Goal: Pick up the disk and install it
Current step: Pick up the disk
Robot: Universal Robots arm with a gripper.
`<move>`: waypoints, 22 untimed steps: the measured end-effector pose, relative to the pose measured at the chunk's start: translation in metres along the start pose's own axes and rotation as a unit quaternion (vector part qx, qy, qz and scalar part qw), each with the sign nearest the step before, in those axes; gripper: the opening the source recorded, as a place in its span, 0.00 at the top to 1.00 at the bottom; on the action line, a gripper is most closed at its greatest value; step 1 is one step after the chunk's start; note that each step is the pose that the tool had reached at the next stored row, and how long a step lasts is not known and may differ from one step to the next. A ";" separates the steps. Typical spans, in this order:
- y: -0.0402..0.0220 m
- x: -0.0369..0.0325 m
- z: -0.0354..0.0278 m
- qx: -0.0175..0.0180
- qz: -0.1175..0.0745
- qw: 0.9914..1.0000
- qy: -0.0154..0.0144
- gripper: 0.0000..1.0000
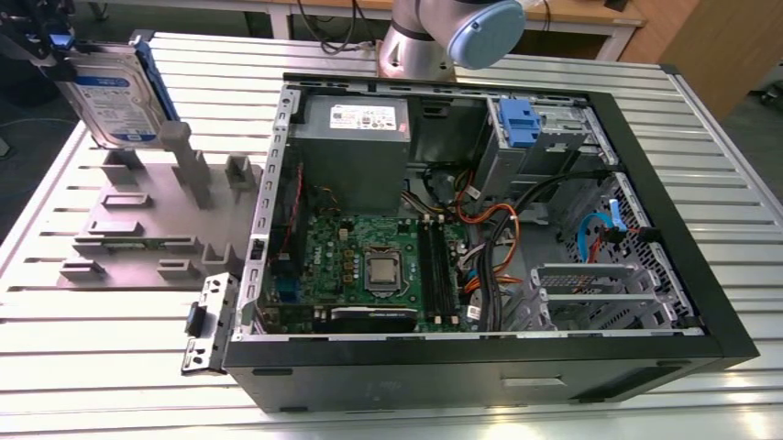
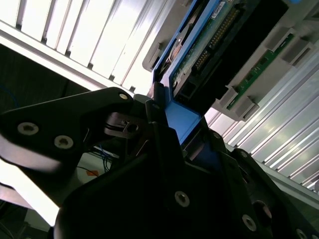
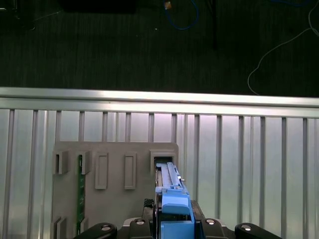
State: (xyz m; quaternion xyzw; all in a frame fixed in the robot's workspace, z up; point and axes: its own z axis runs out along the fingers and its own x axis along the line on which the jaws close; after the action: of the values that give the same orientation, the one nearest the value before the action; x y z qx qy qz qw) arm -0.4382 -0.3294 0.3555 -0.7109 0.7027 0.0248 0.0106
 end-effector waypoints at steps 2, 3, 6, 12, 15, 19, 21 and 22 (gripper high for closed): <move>0.0000 0.0000 -0.0007 0.000 0.000 1.000 0.000 0.63; 0.0000 -0.0001 -0.0011 0.000 0.000 1.000 0.000 0.63; 0.0000 -0.0001 -0.0020 0.000 0.000 1.000 0.000 0.63; 0.0001 -0.0002 -0.0039 0.000 0.000 1.000 0.000 0.63; 0.0001 -0.0002 -0.0046 0.000 0.000 1.000 0.000 0.63; 0.0001 -0.0003 -0.0055 0.000 0.000 1.000 0.000 0.63; 0.0001 -0.0003 -0.0060 0.000 0.000 1.000 0.000 0.63; 0.0001 -0.0003 -0.0063 0.000 0.000 1.000 0.000 0.63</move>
State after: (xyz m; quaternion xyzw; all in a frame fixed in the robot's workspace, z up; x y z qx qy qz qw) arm -0.4382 -0.3294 0.3618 -0.7109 0.7027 0.0248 0.0106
